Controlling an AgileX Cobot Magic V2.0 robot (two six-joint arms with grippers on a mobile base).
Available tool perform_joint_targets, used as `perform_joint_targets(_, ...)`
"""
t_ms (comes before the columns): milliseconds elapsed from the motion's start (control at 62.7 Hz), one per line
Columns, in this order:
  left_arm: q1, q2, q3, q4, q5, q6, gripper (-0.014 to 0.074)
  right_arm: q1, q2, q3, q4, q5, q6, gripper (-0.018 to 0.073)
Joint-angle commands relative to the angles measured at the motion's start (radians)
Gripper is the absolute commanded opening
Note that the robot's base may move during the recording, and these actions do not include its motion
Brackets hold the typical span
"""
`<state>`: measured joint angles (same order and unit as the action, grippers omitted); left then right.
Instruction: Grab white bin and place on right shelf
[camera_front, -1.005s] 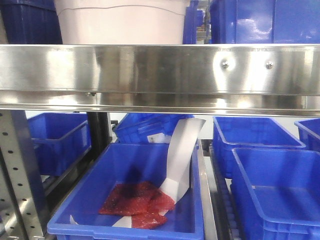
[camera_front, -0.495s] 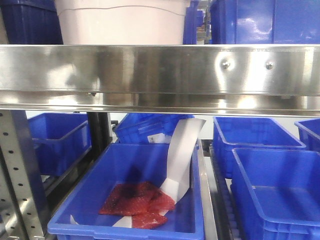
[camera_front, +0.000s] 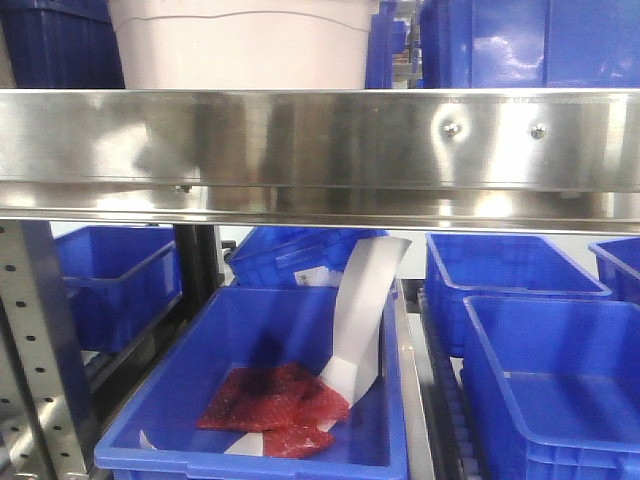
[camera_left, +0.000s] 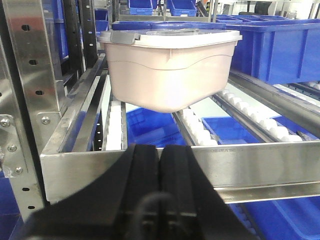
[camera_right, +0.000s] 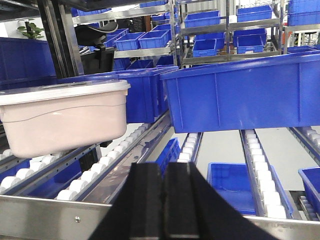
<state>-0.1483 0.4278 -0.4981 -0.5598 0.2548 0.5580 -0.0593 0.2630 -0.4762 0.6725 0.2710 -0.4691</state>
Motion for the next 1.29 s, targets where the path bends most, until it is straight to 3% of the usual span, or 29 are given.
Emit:
perform_joint_targets(0, -0.006, 0.005, -0.027, -0.022, -0.067, 0.003, -0.0117, -0.004, 0.008, -0.030, 0.011, -0.067, 0.001, 0.0069)
perform_joint_targets(176, -0.006, 0.005, -0.027, -0.020, -0.069, 0.003, -0.0117, -0.004, 0.008, -0.030, 0.011, -0.067, 0.001, 0.0069)
perform_joint_targets(239, -0.006, 0.005, -0.022, 0.070, -0.069, -0.037, -0.0117, -0.004, 0.008, -0.030, 0.011, -0.067, 0.001, 0.0069)
perform_joint_targets(287, -0.006, -0.003, -0.014, 0.196, -0.069, -0.170, -0.0117, -0.004, 0.008, -0.030, 0.011, -0.067, 0.001, 0.0069)
perform_joint_targets(335, -0.006, -0.018, 0.001, 0.350, -0.067, -0.379, -0.0116, -0.004, 0.008, -0.030, 0.011, -0.067, 0.001, 0.0069)
perform_joint_targets(383, -0.006, -0.037, 0.020, 0.454, -0.072, -0.502, -0.0116, -0.004, 0.008, -0.030, 0.011, -0.067, 0.001, 0.0069)
perform_joint_targets(415, -0.006, -0.053, 0.038, 0.491, -0.081, -0.533, -0.0116, -0.004, 0.008, -0.030, 0.011, -0.067, 0.001, 0.0069)
perform_joint_targets(670, -0.004, -0.240, 0.309, 0.484, -0.219, -0.531, -0.0116, -0.004, 0.008, -0.030, 0.011, -0.067, 0.001, 0.0069)
perform_joint_targets(878, -0.004, -0.372, 0.554, 0.451, -0.426, -0.529, -0.0116, -0.004, 0.008, -0.030, 0.011, -0.067, 0.001, 0.0069)
perform_joint_targets(925, -0.003, -0.391, 0.543, 0.448, -0.343, -0.527, -0.0116, -0.004, 0.008, -0.030, 0.011, -0.065, 0.001, 0.0069)
perform_joint_targets(1276, 0.125, -0.451, 0.548, 0.450, -0.354, -0.510, -0.0116, -0.004, 0.008, -0.030, 0.011, -0.048, 0.001, 0.0069)
